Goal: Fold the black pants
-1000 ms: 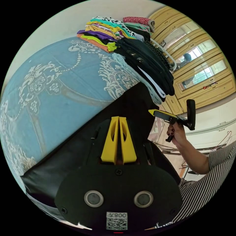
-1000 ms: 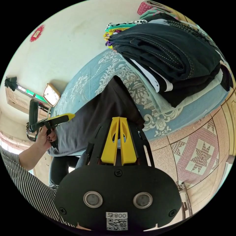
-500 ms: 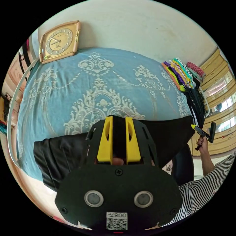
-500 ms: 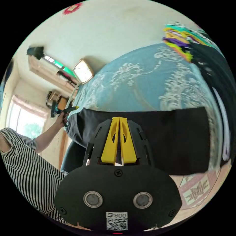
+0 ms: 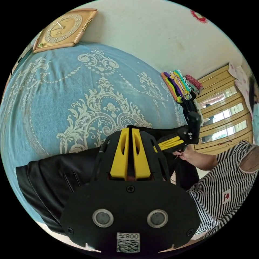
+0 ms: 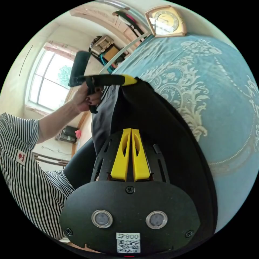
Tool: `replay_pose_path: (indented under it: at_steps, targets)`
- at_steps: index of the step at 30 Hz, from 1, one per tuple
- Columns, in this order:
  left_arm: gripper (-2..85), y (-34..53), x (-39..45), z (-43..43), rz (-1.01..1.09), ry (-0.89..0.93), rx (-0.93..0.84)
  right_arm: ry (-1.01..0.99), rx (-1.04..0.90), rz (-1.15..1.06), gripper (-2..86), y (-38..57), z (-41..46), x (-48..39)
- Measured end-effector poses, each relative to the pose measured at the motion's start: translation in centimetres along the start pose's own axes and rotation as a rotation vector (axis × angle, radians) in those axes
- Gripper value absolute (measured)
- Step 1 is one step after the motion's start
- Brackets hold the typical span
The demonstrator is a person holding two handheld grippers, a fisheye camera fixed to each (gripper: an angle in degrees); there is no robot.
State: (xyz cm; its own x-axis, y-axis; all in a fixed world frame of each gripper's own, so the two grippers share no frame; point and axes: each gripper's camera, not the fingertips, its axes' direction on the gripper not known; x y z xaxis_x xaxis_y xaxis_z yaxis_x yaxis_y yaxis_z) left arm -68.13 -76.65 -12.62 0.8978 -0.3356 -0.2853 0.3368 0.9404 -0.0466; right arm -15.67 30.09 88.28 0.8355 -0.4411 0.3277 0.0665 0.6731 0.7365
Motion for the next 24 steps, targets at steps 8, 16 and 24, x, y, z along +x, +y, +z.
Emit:
replay_pose_path:
  at_steps: [8, 16, 24]
  targets:
    - [1.7, 12.2, -3.9, 1.8, 0.083, 0.097, 0.081, 0.003, -0.11, -0.085, 0.5, -3.2, 3.7, -4.5]
    - [1.6, 20.1, -7.3, 5.6, 0.097, 0.091, 0.108, 0.112, 0.181, -0.175, 5.5, -9.3, -3.7, -6.6]
    - [1.2, 26.4, -10.0, 9.6, 0.116, 0.087, 0.117, 0.098, -0.085, -0.316, 4.5, -17.1, 3.0, -7.5]
